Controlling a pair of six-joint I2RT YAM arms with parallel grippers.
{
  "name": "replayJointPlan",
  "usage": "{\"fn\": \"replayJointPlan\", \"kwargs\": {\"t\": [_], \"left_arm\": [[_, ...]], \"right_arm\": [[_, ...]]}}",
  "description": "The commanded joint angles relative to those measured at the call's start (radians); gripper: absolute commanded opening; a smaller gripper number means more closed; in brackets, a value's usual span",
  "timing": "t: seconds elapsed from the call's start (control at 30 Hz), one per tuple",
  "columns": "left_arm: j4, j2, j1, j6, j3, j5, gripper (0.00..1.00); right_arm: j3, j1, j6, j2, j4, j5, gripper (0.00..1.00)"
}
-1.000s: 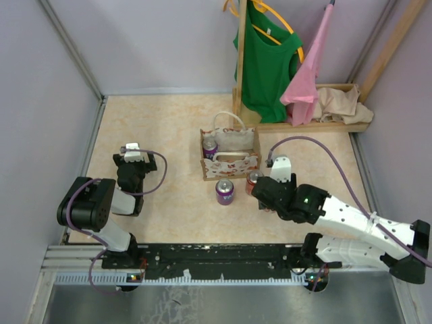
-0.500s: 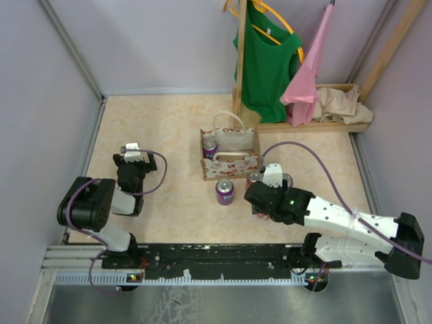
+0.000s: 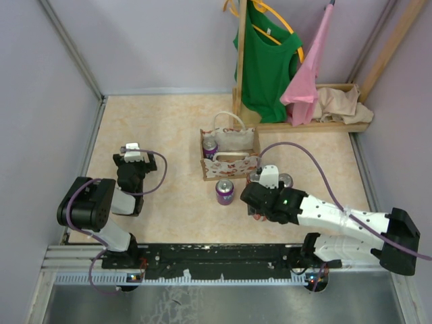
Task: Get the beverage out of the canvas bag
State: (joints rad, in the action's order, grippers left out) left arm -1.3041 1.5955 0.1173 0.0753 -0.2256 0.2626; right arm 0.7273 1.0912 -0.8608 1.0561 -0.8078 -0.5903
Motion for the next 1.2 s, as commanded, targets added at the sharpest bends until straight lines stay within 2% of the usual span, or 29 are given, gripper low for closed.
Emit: {"fn": "replayJointPlan", "kwargs": {"t": [0.0,0.07,0.13,0.27,0.4,0.6,0.73,0.8,1.0,1.17], "left_arm": [[-0.043,0.007,0.0,-0.01,0.007,0.008,1.0],[-0.043,0.008,-0.001,-0.011,0.006,0.007,1.0],[-0.043,0.007,0.0,-0.01,0.006,0.007,1.0],[-0.043,0.007,0.0,-0.009,0.006,0.007,1.0],[-0.043,0.007,-0.001,-0.01,0.006,0.007,1.0],[-0.043,0.007,0.0,-0.009,0.006,0.007,1.0],[-0.043,0.007,0.0,-0.011,0.006,0.007,1.0],[-0.043,0.007,0.001,-0.01,0.006,0.007,1.0],[-0.043,0.007,0.0,-0.009,0.006,0.006,1.0],[-0.042,0.008,-0.001,-0.01,0.006,0.007,1.0]], "right_arm": [[0.011,0.007,-0.055,-0.017,-0.001,-0.052,0.75],[0.018,0.007,-0.063,-0.018,-0.024,-0.065,0.9],[0.03,0.007,-0.064,-0.018,-0.036,-0.073,0.98],[0.055,0.007,-0.046,-0.016,-0.045,-0.081,0.99],[0.152,0.007,0.046,-0.018,-0.052,-0.102,0.93],[0.385,0.007,0.205,-0.006,-0.107,-0.253,0.9],[0.481,-0.026,0.348,0.01,-0.023,-0.294,0.9],[0.506,-0.088,0.437,0.026,0.064,-0.263,0.88],[0.593,-0.291,0.568,0.118,0.347,-0.037,0.78],[0.738,-0.376,0.615,0.285,0.388,0.094,0.69]]}}
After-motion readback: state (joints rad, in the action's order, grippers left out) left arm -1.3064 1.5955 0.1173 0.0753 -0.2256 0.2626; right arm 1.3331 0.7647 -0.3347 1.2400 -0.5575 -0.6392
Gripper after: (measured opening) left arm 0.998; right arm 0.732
